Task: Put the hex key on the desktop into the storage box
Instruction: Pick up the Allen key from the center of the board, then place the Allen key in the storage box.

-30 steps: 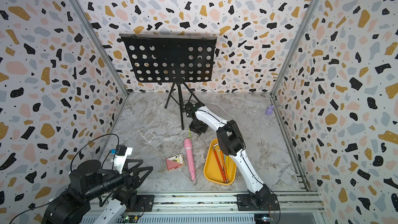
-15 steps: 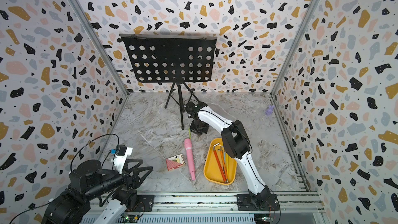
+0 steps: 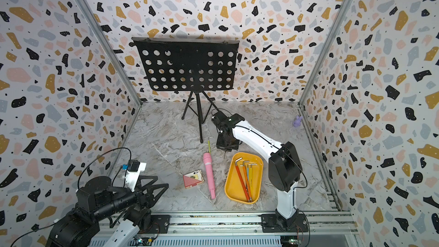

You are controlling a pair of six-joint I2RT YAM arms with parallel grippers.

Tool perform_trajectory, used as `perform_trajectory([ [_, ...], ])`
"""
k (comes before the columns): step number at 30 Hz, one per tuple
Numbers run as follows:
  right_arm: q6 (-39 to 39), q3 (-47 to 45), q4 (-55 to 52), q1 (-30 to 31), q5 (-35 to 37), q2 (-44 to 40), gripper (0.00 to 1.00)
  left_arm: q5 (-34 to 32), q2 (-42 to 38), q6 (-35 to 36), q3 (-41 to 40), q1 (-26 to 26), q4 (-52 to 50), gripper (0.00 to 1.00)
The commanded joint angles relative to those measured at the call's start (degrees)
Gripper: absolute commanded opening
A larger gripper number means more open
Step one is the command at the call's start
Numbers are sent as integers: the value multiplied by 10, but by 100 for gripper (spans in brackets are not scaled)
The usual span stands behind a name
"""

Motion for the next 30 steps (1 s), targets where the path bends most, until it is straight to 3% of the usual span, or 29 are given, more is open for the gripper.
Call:
perform_trajectory([
  [1,-30,-57,4,3,3,-74,0,4,-3,1,6,5,17,88],
  [7,-59,-214,35,3,-5,-182,0,7,-4,2,6,6,18,88],
  [14,-79,-313,48,3,-8,-255,0,10,-3,4,6,7,17,88],
  [30,-113,-393,98,2,-4,-227,0,10,-3,4,6,7,18,88],
])
